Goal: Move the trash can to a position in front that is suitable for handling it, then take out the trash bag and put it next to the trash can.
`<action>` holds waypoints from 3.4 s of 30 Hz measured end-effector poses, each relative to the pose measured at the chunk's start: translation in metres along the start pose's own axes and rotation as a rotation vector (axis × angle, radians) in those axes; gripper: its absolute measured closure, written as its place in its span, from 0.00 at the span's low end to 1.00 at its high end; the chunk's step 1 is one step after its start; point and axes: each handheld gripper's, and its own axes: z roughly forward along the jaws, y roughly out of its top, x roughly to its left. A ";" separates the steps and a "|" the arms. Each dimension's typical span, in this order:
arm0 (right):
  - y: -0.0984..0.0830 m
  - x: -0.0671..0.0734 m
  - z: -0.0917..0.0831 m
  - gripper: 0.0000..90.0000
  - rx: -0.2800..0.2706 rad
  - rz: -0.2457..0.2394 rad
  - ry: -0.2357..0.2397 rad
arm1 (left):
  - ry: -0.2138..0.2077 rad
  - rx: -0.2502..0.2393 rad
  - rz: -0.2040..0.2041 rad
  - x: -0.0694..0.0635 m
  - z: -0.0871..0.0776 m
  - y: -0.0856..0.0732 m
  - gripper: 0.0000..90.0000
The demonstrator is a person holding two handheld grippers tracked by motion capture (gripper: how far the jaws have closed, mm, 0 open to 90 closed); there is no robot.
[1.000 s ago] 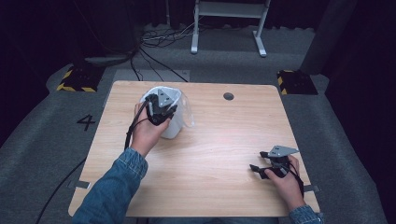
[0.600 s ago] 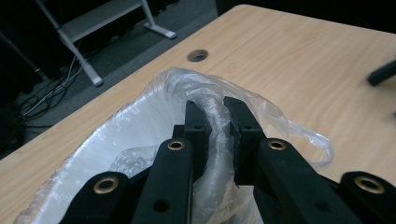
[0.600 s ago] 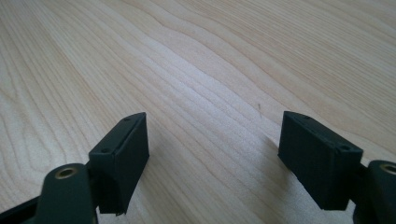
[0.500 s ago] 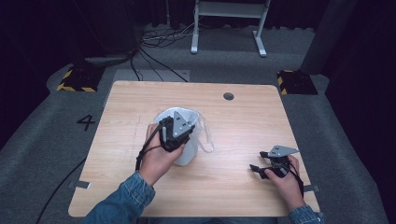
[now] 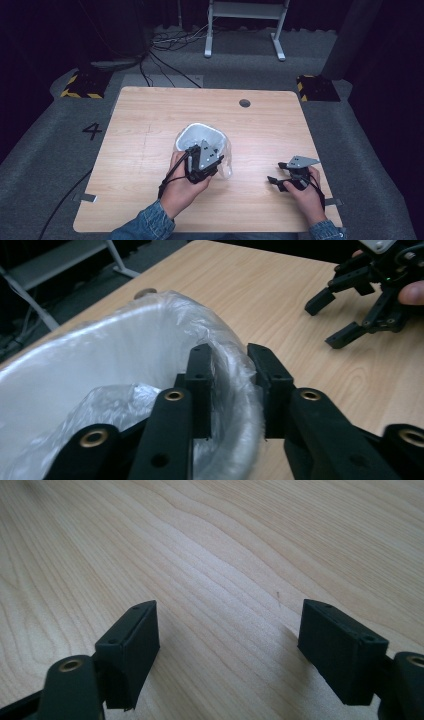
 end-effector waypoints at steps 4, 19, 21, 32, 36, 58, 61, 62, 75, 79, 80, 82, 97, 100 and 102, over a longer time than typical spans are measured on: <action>0.000 0.000 0.000 0.27 0.000 0.000 0.000 | -0.028 -0.022 -0.004 -0.002 -0.003 -0.002 0.64; 0.000 0.000 0.000 0.27 0.000 0.000 0.000 | 0.015 -0.129 -0.057 0.025 -0.048 0.004 0.40; 0.000 0.000 0.000 0.27 0.000 0.000 0.000 | 0.050 -0.134 -0.060 0.034 -0.057 0.003 0.38; 0.000 0.000 0.000 0.27 0.000 0.000 0.000 | 0.214 -0.112 -0.153 0.089 -0.090 -0.031 0.33; 0.000 0.000 0.000 0.27 0.000 0.000 0.000 | 0.245 -0.052 -0.193 0.104 -0.083 -0.051 0.33; 0.010 0.011 -0.001 0.29 -0.056 0.011 -0.005 | 0.185 0.153 -0.268 0.111 -0.004 -0.111 0.40; 0.014 0.014 -0.001 0.30 -0.081 0.014 0.033 | 0.150 0.141 -0.248 0.104 -0.001 -0.109 0.42; 0.015 0.015 -0.002 0.31 -0.082 0.011 0.038 | 0.138 0.131 -0.239 0.101 0.000 -0.108 0.42; 0.014 0.018 -0.005 0.31 -0.097 0.011 0.042 | 0.087 0.099 -0.185 0.067 0.015 -0.102 0.46; 0.011 0.018 -0.008 0.31 -0.100 0.012 0.041 | 0.061 0.107 -0.179 0.059 0.025 -0.097 0.46; 0.012 0.019 -0.008 0.31 -0.101 0.008 0.044 | 0.058 0.106 -0.181 0.058 0.027 -0.095 0.46; 0.013 0.020 -0.009 0.31 -0.101 0.005 0.048 | 0.051 0.098 -0.181 0.055 0.032 -0.092 0.45; 0.024 0.033 -0.009 0.22 -0.105 -0.025 0.111 | 0.061 0.097 -0.185 0.048 0.009 -0.086 0.31; 0.023 0.034 -0.010 0.22 -0.099 -0.027 0.110 | 0.053 0.087 -0.187 0.047 -0.003 -0.091 0.29; 0.023 0.035 -0.011 0.22 -0.098 -0.024 0.113 | 0.051 0.083 -0.178 0.046 -0.011 -0.094 0.28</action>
